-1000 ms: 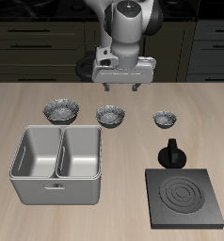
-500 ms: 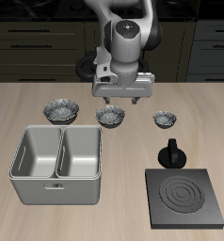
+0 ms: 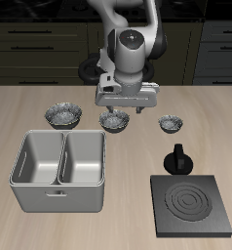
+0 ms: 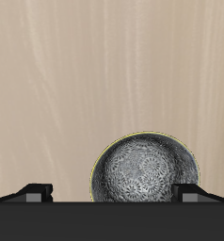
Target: Place the medium-sized bowl on the flat stove
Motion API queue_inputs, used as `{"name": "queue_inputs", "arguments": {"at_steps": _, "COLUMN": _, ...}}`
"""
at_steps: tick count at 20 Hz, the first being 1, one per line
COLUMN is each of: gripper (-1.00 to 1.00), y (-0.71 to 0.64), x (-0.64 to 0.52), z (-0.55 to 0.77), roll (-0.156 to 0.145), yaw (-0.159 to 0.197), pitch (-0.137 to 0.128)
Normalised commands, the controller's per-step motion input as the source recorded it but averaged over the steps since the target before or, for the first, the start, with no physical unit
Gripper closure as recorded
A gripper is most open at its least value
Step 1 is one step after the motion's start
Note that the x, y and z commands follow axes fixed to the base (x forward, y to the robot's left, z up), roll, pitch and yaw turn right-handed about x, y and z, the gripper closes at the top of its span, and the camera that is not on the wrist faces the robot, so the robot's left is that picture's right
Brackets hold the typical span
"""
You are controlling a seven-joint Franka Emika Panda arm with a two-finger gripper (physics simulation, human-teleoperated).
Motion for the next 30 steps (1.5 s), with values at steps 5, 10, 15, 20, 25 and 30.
{"name": "queue_inputs", "arguments": {"at_steps": 5, "gripper": -1.00, "y": 0.01, "x": -0.18, "z": -0.21, "roll": 0.012, "yaw": -0.025, "pitch": -0.014}}
{"name": "queue_inputs", "arguments": {"at_steps": 10, "gripper": -1.00, "y": 0.00, "x": -0.13, "z": -0.22, "roll": 0.023, "yaw": -0.031, "pitch": 0.005}}
{"name": "queue_inputs", "arguments": {"at_steps": 15, "gripper": -1.00, "y": -0.04, "x": -0.08, "z": -0.19, "roll": 0.008, "yaw": -0.024, "pitch": 0.008}}
{"name": "queue_inputs", "arguments": {"at_steps": 20, "gripper": -1.00, "y": 0.01, "x": -0.03, "z": -0.14, "roll": 0.004, "yaw": -0.009, "pitch": -0.009}}
{"name": "queue_inputs", "arguments": {"at_steps": 25, "gripper": -1.00, "y": 0.13, "x": -0.03, "z": -0.24, "roll": 0.025, "yaw": 0.017, "pitch": 0.011}}
{"name": "queue_inputs", "arguments": {"at_steps": 30, "gripper": 1.00, "y": 0.01, "x": 0.08, "z": -0.11, "roll": 0.047, "yaw": -0.025, "pitch": 0.043}}
